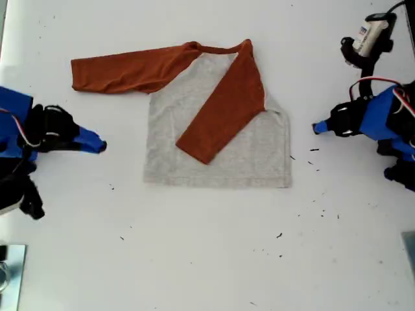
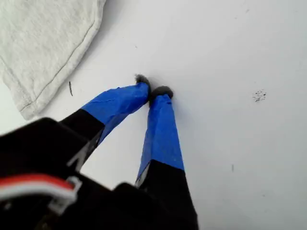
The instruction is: Fold t shirt
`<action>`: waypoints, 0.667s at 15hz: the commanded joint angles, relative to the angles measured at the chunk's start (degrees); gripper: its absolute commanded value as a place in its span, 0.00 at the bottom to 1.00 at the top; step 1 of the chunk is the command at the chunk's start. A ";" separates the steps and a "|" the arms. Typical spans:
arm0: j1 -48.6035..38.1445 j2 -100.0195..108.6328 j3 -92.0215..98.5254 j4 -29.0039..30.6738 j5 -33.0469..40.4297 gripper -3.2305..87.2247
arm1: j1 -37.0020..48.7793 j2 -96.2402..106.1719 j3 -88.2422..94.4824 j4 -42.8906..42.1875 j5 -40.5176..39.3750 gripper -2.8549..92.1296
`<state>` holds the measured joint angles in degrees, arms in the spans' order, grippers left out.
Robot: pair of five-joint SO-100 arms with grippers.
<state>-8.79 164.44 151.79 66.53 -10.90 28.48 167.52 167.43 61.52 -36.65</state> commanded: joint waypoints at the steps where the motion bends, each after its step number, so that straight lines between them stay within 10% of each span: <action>1: -18.98 -17.23 -28.92 20.39 6.77 0.03 | 0.53 0.70 0.62 -1.32 -1.85 0.07; 3: -38.85 -18.28 -30.94 20.39 25.58 0.03 | 0.53 5.45 3.08 -0.79 -1.85 0.07; 5: -44.91 -24.52 -33.31 19.34 28.92 0.34 | 0.70 17.31 6.42 3.78 -1.93 0.07; 10: -57.83 -35.86 -24.61 13.18 29.44 0.36 | 1.05 31.73 9.84 11.60 -0.88 0.07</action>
<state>-61.70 129.11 124.98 82.35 18.11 29.00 198.02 174.02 73.21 -37.27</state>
